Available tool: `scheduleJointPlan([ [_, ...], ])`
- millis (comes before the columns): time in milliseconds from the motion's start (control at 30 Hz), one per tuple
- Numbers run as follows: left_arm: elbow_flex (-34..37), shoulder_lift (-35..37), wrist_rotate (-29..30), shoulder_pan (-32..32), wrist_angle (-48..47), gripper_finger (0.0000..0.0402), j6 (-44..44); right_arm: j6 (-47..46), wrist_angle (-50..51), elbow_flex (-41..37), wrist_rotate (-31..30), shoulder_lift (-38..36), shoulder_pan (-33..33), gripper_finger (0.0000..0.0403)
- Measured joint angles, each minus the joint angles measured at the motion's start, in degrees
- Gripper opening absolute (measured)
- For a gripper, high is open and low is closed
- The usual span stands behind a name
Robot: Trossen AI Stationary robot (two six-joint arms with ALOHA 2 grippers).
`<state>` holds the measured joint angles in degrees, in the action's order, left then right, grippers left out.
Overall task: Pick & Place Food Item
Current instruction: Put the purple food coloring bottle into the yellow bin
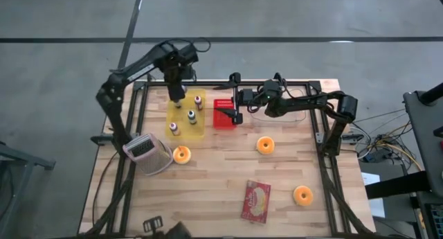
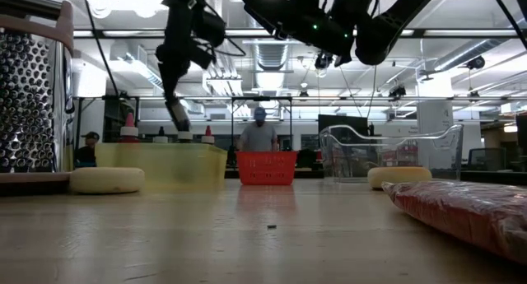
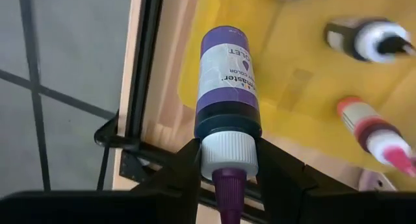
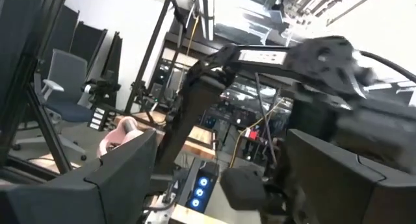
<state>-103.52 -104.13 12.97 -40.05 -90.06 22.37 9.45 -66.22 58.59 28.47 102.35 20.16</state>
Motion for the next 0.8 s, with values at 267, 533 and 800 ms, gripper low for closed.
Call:
scheduleJointPlan([
  [267,-2.6,-5.9,-2.7,-2.9,0.2,0.0122,3.4,0.2,0.0,-0.4,-0.1,0.0,0.0,0.0331],
  [533,-3.6,-8.7,-4.1,-3.3,0.0,0.0122,3.4,0.2,0.1,-0.7,-0.1,0.0,0.3,0.0339],
  [800,-3.2,-11.5,-6.1,-3.3,0.0,0.0122,4.0,0.2,4.8,-0.7,-0.1,0.0,1.8,0.0336],
])
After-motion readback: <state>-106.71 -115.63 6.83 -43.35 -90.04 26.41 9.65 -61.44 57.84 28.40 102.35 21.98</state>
